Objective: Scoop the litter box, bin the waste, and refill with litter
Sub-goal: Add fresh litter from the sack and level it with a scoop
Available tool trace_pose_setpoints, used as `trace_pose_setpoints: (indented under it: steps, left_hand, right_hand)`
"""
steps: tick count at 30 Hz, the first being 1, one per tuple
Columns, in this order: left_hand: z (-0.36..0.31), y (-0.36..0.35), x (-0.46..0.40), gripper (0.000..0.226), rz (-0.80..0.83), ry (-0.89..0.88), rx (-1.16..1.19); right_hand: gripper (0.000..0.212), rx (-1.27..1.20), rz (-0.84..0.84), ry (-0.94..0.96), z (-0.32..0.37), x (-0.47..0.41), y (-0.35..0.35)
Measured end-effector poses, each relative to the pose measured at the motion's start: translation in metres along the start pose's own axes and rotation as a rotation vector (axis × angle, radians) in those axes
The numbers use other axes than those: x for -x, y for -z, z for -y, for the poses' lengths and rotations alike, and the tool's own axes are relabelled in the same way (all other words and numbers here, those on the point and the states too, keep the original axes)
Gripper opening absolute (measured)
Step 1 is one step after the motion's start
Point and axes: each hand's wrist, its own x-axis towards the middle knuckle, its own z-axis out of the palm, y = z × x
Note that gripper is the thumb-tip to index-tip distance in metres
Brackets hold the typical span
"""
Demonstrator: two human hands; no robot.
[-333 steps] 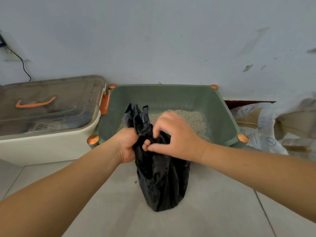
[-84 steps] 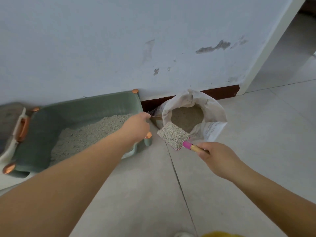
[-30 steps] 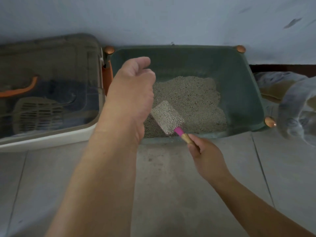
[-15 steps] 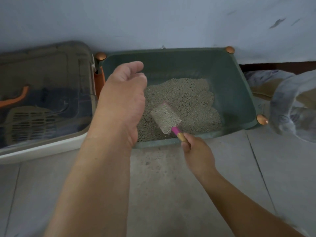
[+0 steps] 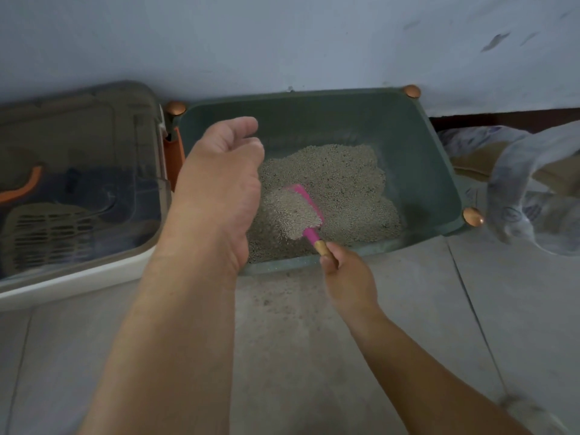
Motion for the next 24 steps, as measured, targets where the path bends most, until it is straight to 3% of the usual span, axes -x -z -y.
trace_pose_setpoints:
  steps: [8, 13, 20, 24]
  left_hand:
    - [0.003, -0.005, -0.002, 0.027, 0.027, 0.000, -0.012]
    - [0.004, -0.012, -0.002, 0.028, 0.038, 0.002, -0.015]
    - [0.004, -0.011, -0.003, 0.027, 0.034, 0.010, -0.006]
    - [0.003, -0.013, -0.002, 0.028, 0.034, 0.003, -0.009]
  right_hand:
    - [0.034, -0.005, -0.206, -0.270, -0.042, -0.007, 0.033]
    - [0.033, 0.018, -0.108, -0.167, -0.031, -0.001, 0.018]
    - [0.035, 0.007, -0.215, -0.241, -0.048, -0.008, 0.036]
    - [0.034, 0.047, -0.147, -0.179, -0.039, 0.001, 0.030]
